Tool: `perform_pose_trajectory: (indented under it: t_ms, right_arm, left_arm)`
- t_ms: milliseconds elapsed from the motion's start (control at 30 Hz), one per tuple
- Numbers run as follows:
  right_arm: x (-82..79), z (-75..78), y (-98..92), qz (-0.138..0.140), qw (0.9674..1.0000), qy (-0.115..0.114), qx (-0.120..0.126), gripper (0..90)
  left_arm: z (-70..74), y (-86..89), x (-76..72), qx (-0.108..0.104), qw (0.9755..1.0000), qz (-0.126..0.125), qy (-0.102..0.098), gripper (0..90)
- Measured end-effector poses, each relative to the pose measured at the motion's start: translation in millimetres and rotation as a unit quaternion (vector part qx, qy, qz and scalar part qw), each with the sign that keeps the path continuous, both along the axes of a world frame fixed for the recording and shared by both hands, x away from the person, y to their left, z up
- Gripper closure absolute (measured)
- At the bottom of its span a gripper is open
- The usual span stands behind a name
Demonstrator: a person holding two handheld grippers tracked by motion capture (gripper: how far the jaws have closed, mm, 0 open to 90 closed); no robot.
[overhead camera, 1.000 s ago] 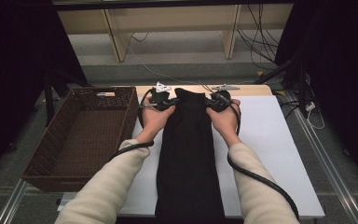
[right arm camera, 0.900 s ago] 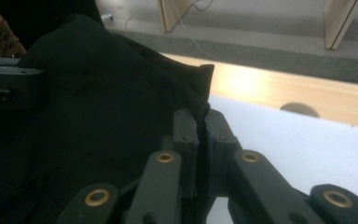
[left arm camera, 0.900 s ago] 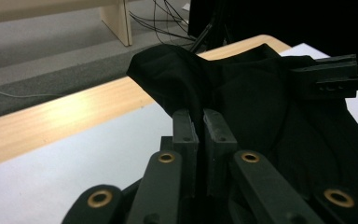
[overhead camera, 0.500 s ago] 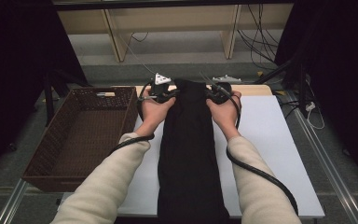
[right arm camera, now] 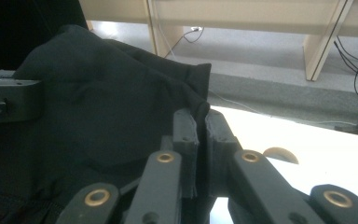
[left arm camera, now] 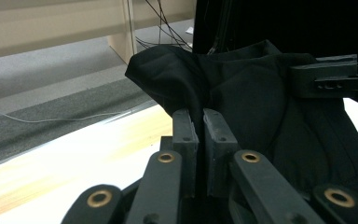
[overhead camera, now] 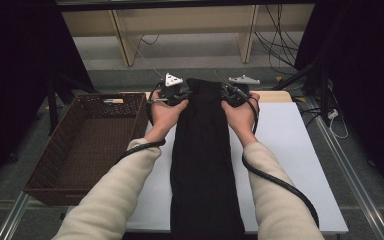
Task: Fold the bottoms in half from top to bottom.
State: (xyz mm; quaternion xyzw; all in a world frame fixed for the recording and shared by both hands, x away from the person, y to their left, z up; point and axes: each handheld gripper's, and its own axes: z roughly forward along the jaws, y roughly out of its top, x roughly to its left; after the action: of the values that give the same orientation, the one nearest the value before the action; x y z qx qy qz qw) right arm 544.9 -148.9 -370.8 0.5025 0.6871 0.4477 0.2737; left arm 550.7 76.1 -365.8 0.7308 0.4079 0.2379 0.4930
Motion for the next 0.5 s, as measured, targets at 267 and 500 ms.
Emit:
perform_pose_trajectory:
  t_ms: [267,500]
  right_arm:
    - [1.6,9.1,0.4,-0.002,0.9999,-0.013,0.000,85.1]
    - [1.9,15.6,0.5,-0.004,0.9997,-0.023,0.002,85.1]
  left_arm:
    - [11.0,0.2,2.1,-0.004,0.9999,0.003,-0.009,84.3]
    - [19.5,0.3,3.1,-0.005,0.9998,0.002,-0.020,84.3]
